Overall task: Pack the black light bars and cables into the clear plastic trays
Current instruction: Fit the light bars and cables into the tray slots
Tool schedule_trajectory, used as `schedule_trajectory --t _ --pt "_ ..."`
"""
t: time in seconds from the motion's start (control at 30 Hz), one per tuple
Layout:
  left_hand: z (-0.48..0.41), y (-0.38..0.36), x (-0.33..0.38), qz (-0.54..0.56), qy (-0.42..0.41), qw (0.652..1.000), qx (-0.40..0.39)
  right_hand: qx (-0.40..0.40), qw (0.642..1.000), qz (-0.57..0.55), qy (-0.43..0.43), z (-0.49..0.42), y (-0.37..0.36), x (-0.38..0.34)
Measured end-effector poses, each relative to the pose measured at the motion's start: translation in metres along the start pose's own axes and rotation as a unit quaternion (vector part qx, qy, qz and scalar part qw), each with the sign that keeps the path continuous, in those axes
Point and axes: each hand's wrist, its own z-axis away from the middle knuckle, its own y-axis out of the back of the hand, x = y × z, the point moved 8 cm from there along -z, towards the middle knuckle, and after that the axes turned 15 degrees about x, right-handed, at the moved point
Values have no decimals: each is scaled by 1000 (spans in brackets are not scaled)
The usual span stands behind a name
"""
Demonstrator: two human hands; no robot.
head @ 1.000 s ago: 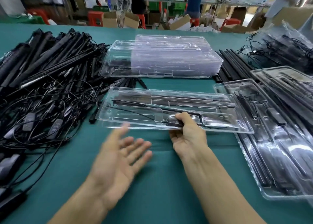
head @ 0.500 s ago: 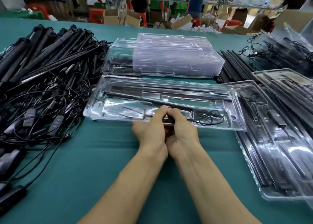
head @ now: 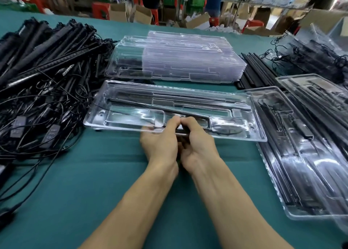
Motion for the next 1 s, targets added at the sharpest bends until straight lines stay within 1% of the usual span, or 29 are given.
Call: schedule_trajectory --t 0.17,0.33,0.4,0.47,0.53,0.6,0.73,0.83,0.9,0.97,1.0 --pt "3 5 -6 19 29 999 8 11 1000 11 18 -2 -1 1" --pt "6 7 -9 34 54 998 6 28 999 15 34 -3 -2 1" --pt "6 7 -9 48 64 997 -2 23 999 14 36 -2 -3 3" --pt "2 6 -6 56 62 996 -19 -5 999 9 38 -1 -6 4" --pt "-2 3 0 51 41 997 -34 -60 998 13 31 0 -9 4" --pt "-6 3 4 39 30 998 -32 -105 994 19 14 1 -12 2" --pt "-4 1 3 13 36 999 -37 -119 992 36 -23 3 -4 2" --pt "-6 2 3 40 60 997 -35 -156 982 87 -61 15 9 4" --pt "-10 4 6 52 58 997 -27 -185 967 163 -70 25 24 4" --pt "-11 5 5 52 56 997 -25 -212 936 275 -49 34 43 -1" --pt "-12 5 5 49 57 997 -23 -223 917 331 -24 38 52 -6"
